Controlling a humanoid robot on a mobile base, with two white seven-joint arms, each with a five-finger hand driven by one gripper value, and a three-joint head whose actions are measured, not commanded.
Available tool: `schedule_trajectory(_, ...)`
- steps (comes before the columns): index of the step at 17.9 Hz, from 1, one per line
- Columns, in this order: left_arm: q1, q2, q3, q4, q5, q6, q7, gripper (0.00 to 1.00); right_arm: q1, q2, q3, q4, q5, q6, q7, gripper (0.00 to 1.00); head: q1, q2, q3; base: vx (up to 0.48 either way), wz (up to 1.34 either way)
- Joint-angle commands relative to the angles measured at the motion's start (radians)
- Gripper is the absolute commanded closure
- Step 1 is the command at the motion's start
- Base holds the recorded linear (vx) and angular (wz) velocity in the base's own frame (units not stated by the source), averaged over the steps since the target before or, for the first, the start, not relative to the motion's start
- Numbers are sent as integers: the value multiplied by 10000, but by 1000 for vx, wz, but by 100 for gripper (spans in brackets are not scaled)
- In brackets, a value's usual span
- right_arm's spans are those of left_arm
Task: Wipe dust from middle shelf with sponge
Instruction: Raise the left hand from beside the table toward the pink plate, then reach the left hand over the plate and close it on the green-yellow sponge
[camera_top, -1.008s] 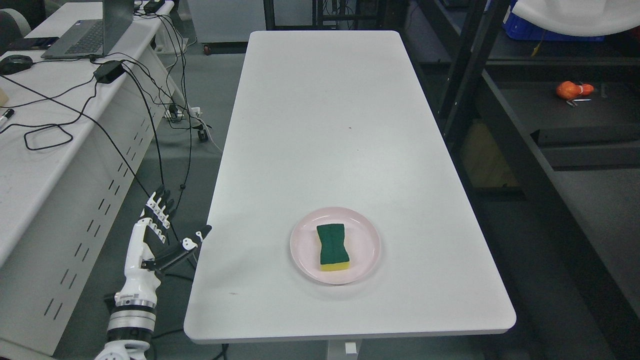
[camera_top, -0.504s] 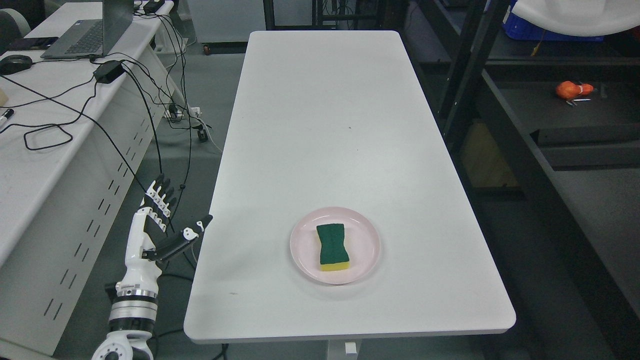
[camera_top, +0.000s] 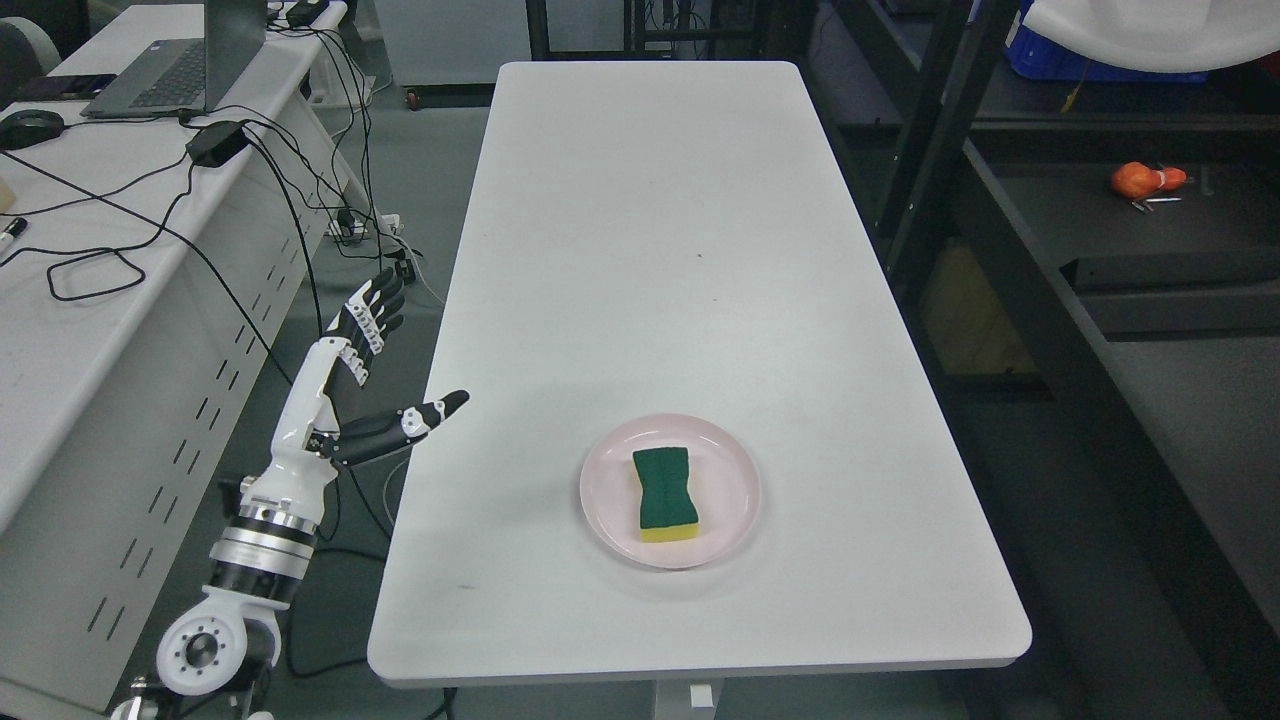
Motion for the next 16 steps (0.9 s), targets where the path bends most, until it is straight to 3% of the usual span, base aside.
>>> schedule_trajectory(1, -298, -847, 105, 507, -197, 370, -328, 1, -13, -174, 0, -175, 0, 722, 7, 0, 0, 0, 0, 0, 0)
schedule_trajectory(5, -466, -984, 91, 598, -380, 1199, -890, 4, 2, -174, 0, -175, 0, 722, 7, 0, 0, 0, 0, 0, 0)
schedule_trajectory(8, -1429, -470, 90, 966, -3023, -116, -3205, 5, 2, -174, 0, -175, 0, 722, 7, 0, 0, 0, 0, 0, 0)
schedule_trajectory(10, -2136, 173, -32, 997, -4455, -685, -3364, 5, 2, -174, 0, -175, 0, 722, 7, 0, 0, 0, 0, 0, 0)
schedule_trajectory(12, -2475, 1321, -1146, 1211, -5561, -1497, -3487, 5, 2, -174, 0, -175, 0, 722, 7, 0, 0, 0, 0, 0, 0)
schedule_trajectory(13, -2734, 2253, -2048, 1349, -6325, -2048, -3518, 6, -13, -174, 0, -175, 0, 738, 7, 0, 0, 0, 0, 0, 0)
schedule_trajectory(16, -3256, 2692, -2502, 1992, -8014, -2603, -3594, 6, 2, -174, 0, -175, 0, 722, 7, 0, 0, 0, 0, 0, 0)
